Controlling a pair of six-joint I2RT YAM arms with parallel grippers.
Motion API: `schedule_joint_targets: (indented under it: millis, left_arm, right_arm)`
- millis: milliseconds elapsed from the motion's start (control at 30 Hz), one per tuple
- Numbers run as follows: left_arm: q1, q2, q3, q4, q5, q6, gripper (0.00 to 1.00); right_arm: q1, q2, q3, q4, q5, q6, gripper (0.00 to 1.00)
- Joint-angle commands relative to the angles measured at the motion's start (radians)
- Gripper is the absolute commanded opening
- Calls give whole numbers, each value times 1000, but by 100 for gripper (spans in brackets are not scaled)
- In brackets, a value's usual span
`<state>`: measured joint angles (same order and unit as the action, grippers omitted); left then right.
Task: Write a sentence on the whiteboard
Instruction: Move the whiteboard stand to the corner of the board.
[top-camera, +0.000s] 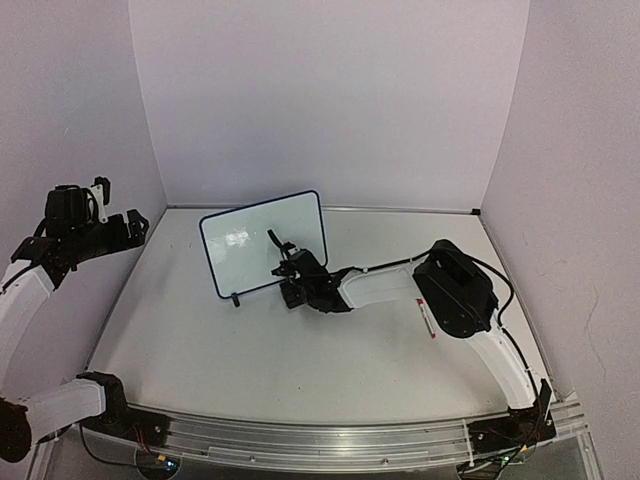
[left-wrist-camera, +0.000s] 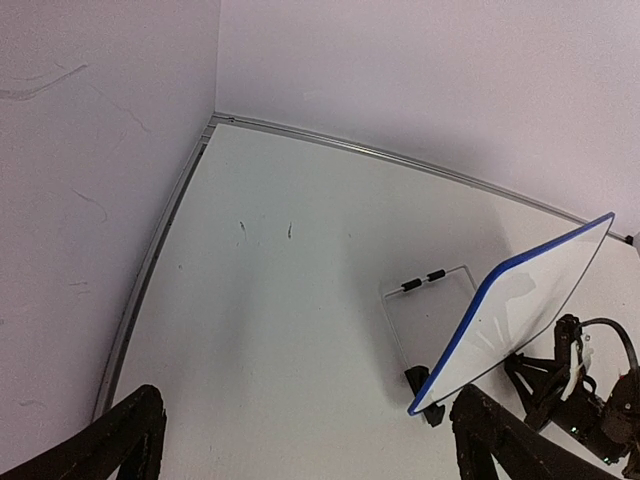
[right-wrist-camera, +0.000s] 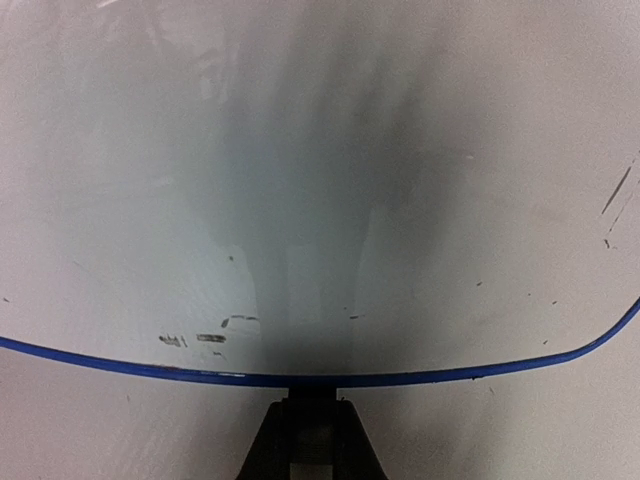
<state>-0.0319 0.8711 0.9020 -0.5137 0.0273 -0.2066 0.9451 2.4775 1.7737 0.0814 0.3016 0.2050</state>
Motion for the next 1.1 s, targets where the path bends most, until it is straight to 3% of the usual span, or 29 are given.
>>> schedule_joint_targets:
  millis: [0, 267, 533, 767, 867, 900, 933, 1067]
  left_arm:
    - [1, -13, 12, 27, 5, 9, 100]
    - [0, -14, 8, 32, 8, 6, 100]
    - [0, -6, 6, 36, 24, 4, 99]
    - [1, 9, 6, 40, 50, 3, 100]
    - [1, 9, 6, 40, 52, 4, 100]
    - [1, 9, 6, 40, 54, 4, 100]
    - [1, 9, 6, 41, 54, 5, 100]
    - [1, 9, 5, 41, 55, 7, 99]
  right_arm:
    - [10, -111, -101, 6, 128, -6, 0]
    - [48, -244, -333, 33, 287, -22, 0]
    - [55, -363, -532, 32, 290, 143, 0]
    - [80, -374, -581, 31, 298, 196, 0]
    - [88, -384, -585, 28, 300, 209, 14]
    - [90, -396, -593, 27, 294, 222, 31]
    - [89, -405, -598, 26, 285, 229, 41]
    - [100, -471, -640, 15, 241, 262, 59]
